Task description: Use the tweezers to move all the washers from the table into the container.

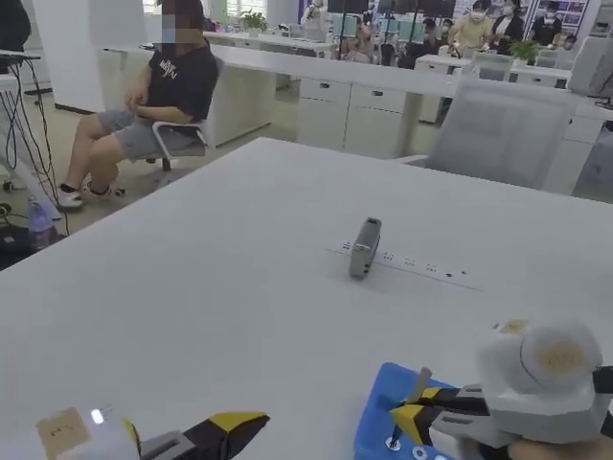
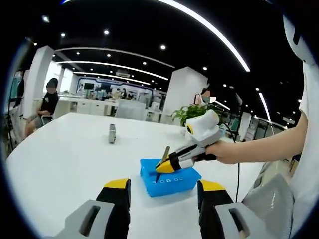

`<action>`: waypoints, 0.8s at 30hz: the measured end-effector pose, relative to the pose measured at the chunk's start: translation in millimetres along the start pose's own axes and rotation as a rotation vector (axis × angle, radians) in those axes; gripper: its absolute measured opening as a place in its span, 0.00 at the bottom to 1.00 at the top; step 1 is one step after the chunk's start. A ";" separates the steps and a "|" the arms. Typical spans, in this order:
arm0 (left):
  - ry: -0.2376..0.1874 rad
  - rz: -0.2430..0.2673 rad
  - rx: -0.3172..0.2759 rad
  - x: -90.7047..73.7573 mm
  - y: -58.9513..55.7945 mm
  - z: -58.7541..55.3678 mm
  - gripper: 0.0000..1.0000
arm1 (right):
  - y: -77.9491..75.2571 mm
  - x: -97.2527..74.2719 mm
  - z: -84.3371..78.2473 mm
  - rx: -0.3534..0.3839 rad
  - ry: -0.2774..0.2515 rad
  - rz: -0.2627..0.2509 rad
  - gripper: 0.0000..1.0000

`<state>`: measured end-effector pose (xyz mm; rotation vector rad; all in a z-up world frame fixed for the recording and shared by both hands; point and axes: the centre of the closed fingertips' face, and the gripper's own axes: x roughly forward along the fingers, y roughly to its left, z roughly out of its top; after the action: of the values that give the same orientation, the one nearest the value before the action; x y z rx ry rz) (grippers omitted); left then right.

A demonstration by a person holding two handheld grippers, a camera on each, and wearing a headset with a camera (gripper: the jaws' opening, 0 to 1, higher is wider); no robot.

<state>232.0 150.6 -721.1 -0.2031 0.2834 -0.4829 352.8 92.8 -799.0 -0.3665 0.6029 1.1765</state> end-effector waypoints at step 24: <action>0.218 -0.354 0.069 33.2 -52.4 -2.9 0.24 | 53.7 -93.8 -30.1 0.003 -0.107 0.013 0.03</action>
<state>236.8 88.8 -717.6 -0.1335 0.4459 -0.8673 271.2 24.7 -762.9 -0.2955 0.5150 1.1991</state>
